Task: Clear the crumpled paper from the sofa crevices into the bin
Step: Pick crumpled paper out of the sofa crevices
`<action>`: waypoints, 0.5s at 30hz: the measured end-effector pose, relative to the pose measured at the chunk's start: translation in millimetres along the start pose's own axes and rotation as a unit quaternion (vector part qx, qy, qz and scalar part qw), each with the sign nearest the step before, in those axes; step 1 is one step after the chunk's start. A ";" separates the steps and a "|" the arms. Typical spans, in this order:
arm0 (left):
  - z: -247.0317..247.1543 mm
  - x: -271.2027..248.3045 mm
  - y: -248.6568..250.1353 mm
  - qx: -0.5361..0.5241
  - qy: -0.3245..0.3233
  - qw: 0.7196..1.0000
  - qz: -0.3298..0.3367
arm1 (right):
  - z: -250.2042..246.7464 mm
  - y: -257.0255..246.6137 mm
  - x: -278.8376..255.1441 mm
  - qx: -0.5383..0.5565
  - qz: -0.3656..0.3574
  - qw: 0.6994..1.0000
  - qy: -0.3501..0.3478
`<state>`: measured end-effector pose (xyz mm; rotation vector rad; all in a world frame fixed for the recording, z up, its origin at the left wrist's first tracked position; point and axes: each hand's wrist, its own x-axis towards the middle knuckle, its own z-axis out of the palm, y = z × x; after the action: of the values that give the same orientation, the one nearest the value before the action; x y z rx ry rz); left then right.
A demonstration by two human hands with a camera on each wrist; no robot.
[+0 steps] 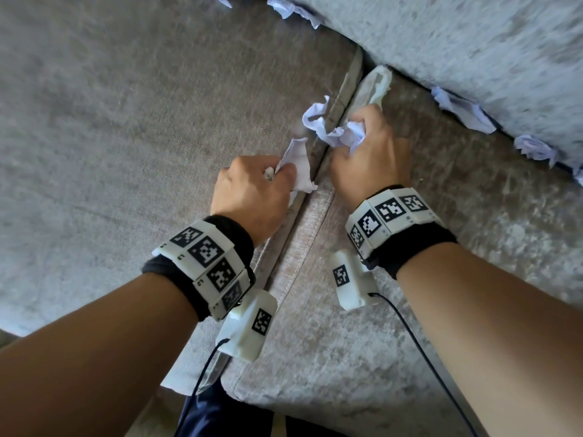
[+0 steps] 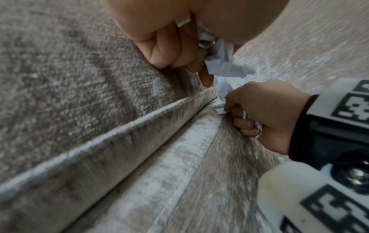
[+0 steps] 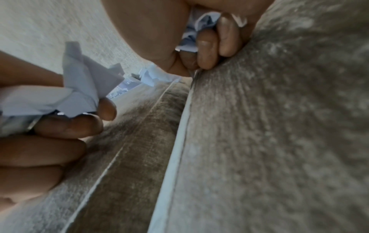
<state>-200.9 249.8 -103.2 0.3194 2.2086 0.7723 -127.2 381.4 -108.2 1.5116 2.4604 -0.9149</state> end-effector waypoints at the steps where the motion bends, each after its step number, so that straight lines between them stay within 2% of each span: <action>1: 0.0 -0.7 1.4 -0.002 0.000 1.000 0.000 | 0.9 1.8 -0.4 0.003 -0.003 1.000 -0.007; 5: 2.4 -1.8 2.2 -0.006 0.008 1.000 0.003 | 1.5 10.8 -3.0 0.001 -0.005 1.000 -0.003; 12: 12.1 -2.6 6.7 -0.008 0.019 1.000 -0.012 | -3.7 27.8 -21.3 0.066 -0.006 0.998 0.020; 15: 18.2 -3.6 14.6 -0.003 0.018 1.000 -0.022 | -7.8 36.8 -25.6 0.078 0.002 0.996 0.050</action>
<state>-185.3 267.5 -101.6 0.2533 2.2391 0.7669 -81.9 377.7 -107.7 1.6476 2.5047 -1.0790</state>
